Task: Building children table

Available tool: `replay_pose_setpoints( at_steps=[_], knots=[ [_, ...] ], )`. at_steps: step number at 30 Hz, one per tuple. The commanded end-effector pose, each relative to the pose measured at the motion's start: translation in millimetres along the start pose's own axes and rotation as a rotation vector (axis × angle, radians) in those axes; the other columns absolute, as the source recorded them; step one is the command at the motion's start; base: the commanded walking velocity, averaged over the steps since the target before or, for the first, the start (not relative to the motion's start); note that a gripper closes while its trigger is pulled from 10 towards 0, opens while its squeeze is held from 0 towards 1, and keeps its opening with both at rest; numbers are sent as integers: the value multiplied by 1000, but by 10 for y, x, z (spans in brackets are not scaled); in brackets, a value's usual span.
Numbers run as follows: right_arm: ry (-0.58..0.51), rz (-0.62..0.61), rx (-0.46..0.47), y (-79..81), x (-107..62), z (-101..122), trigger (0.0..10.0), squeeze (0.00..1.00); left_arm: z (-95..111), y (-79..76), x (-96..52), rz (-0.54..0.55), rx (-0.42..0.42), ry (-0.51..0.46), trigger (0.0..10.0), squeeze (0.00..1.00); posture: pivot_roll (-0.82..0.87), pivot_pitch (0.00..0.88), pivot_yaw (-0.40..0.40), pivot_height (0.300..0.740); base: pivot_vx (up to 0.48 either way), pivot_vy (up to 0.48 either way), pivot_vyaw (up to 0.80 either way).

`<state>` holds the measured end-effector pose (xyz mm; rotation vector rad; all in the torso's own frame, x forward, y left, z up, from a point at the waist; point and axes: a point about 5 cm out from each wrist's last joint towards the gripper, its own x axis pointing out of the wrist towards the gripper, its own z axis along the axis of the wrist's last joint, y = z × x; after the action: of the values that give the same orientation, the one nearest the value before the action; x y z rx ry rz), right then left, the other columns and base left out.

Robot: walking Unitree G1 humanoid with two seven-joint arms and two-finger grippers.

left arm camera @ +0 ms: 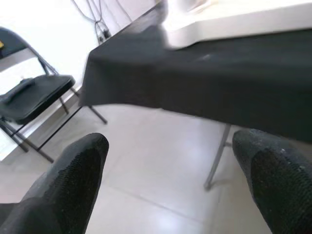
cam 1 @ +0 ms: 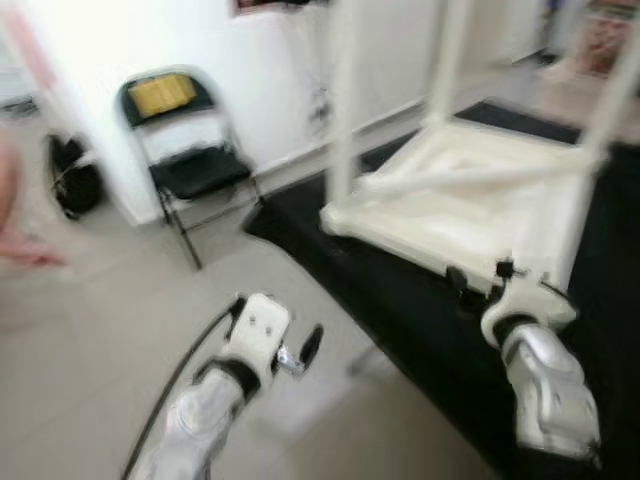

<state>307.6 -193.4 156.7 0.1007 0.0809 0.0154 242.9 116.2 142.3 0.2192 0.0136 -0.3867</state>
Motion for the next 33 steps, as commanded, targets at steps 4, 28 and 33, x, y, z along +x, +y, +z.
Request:
replay_pose_setpoints(
  at_steps=[4, 28, 33],
  knots=[
    [12, -69, -2, -178, -53, -51, 10000, 0, 12, -63, 28, -31, -24, -12, 10000, 0, -73, 97, -43, 740, 0, 476, 0],
    [58, -39, 15, -28, -58, -206, 10000, 0, -46, -16, 14, -27, -20, -35, 10000, 0, -68, 85, -43, 740, 0, 20, -457],
    [53, 18, 40, 163, -115, -297, 10000, 0, -111, 14, -7, -6, -49, -18, 10000, 0, -64, 79, -43, 740, 0, 0, -800]
  ],
)
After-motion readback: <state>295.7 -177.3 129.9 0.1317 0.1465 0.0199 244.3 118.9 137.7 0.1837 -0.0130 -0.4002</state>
